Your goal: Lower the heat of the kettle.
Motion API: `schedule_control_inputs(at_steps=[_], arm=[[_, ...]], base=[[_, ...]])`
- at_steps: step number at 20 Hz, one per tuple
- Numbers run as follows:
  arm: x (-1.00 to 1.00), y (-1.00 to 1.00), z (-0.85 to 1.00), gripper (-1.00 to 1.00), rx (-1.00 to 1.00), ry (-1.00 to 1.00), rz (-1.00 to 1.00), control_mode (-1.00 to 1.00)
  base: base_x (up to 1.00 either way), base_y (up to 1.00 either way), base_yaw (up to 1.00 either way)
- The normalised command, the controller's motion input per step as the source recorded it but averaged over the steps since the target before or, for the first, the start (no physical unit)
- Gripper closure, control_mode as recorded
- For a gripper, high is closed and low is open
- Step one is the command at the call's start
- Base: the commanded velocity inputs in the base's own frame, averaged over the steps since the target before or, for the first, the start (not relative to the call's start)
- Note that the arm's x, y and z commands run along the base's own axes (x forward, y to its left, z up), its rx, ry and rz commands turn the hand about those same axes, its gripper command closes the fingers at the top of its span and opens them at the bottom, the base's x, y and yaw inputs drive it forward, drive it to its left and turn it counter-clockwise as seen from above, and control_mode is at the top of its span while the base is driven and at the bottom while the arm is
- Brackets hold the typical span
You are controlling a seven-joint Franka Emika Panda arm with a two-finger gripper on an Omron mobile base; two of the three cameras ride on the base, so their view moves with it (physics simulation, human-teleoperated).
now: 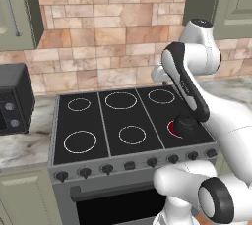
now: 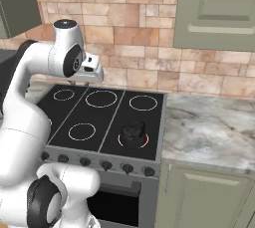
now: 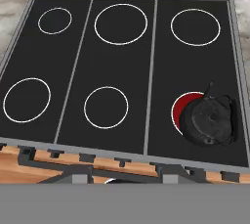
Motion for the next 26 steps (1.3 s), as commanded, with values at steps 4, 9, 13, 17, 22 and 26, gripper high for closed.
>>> schedule_control_inputs(at_steps=[4, 9, 13, 17, 22, 26], arm=[[-0.02, -0.03, 0.0, -1.0, 0.01, 0.0, 0.0, -1.0], [-0.19, -0.31, -0.08, -1.0, 0.08, -0.03, -0.08, -1.0], [-0.67, -0.58, -0.21, -1.0, 0.18, -0.11, -0.18, -1.0], [-0.63, -0.58, -0.32, -1.0, 0.17, -0.04, -0.18, -1.0], [-0.59, -0.54, -0.49, -1.0, 0.15, 0.0, -0.17, -1.0], [-0.56, -0.36, -0.44, -1.0, 0.07, 0.0, -0.14, -1.0]], base=[[0.0, 0.0, 0.0], [0.0, 0.0, 0.0], [0.0, 0.0, 0.0], [0.0, 0.0, 0.0], [0.0, 0.0, 0.0], [0.0, 0.0, 0.0]])
